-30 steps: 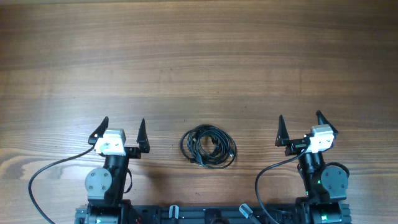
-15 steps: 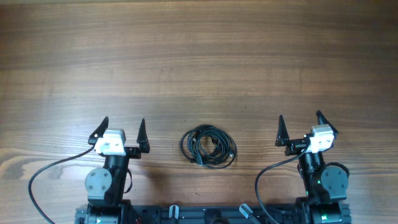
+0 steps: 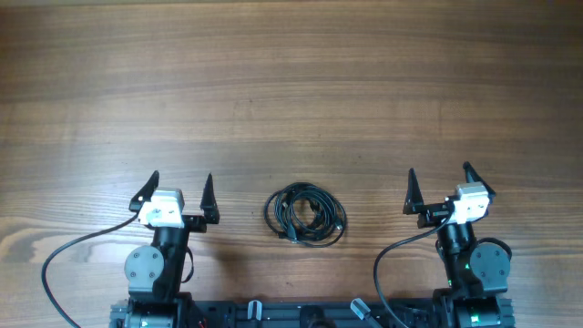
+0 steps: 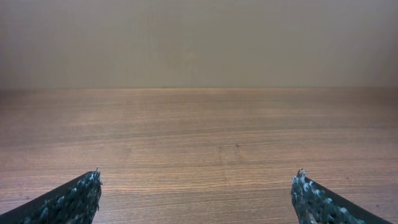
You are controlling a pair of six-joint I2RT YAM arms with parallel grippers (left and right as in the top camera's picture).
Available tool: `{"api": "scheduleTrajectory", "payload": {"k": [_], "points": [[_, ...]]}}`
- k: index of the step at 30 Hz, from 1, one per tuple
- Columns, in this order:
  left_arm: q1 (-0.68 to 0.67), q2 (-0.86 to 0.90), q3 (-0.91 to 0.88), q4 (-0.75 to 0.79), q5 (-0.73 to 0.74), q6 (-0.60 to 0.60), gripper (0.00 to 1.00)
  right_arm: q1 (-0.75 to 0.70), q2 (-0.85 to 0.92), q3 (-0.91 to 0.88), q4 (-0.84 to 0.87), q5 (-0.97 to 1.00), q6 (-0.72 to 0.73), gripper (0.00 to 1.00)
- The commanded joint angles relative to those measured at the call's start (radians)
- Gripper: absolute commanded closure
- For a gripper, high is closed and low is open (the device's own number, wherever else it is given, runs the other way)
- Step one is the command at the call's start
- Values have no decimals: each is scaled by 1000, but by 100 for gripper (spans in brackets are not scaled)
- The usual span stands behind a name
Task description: Untangle cables
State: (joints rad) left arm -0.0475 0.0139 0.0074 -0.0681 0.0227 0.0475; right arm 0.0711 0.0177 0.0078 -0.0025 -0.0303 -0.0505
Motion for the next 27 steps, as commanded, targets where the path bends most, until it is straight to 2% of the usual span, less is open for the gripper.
{"api": "scheduleTrajectory", "payload": {"k": [1,27], "points": [[4,-5,-2,-8,-13,-3,0,-5,3,-3,3,-15,-2,0],[4,-5,-2,7,-7,-3,0,-5,5,-3,3,-15,-2,0]]}}
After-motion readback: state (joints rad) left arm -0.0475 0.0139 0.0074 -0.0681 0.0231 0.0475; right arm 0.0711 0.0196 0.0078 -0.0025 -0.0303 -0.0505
